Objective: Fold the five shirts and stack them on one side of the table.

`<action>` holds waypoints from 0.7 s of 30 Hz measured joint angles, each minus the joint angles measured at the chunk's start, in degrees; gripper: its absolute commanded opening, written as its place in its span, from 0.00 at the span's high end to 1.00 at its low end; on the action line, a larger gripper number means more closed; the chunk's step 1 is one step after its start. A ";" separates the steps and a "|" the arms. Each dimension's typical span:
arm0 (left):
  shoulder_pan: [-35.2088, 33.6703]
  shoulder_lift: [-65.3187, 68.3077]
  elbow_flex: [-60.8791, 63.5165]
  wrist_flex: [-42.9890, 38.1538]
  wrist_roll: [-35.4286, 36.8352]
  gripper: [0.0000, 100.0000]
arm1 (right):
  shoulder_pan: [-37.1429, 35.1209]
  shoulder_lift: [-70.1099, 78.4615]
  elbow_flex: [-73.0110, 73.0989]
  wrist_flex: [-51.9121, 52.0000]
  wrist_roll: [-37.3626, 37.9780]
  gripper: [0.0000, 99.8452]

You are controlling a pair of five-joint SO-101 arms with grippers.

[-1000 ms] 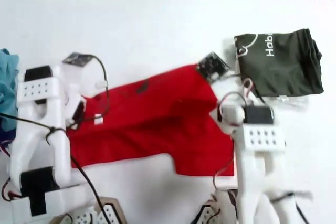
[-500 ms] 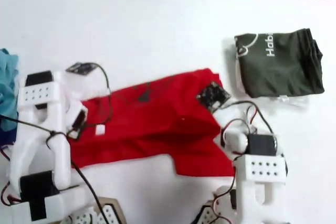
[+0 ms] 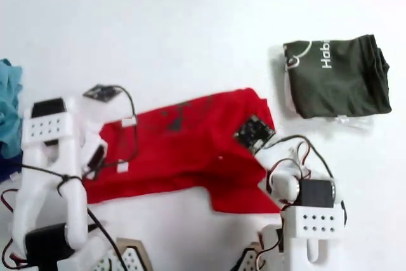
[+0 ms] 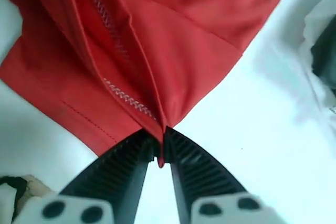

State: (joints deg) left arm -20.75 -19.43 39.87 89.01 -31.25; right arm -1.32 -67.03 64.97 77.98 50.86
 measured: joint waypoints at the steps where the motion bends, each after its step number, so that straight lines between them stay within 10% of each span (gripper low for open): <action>1: 0.00 0.00 1.23 -1.41 0.00 0.97 | 0.00 0.00 0.26 0.00 0.26 0.98; 12: -0.09 0.00 0.53 -1.14 0.00 0.76 | 0.00 -0.26 0.53 0.35 1.85 0.70; 18: -0.09 -0.18 -11.69 5.63 0.00 0.78 | 0.00 -0.26 0.53 -1.05 1.85 0.74; 21: -0.09 -0.18 -17.93 6.42 0.00 0.93 | 0.00 -0.26 0.09 -4.84 -2.29 0.91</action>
State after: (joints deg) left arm -20.84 -19.60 21.93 95.43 -31.25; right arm -1.32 -67.30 65.05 73.14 48.57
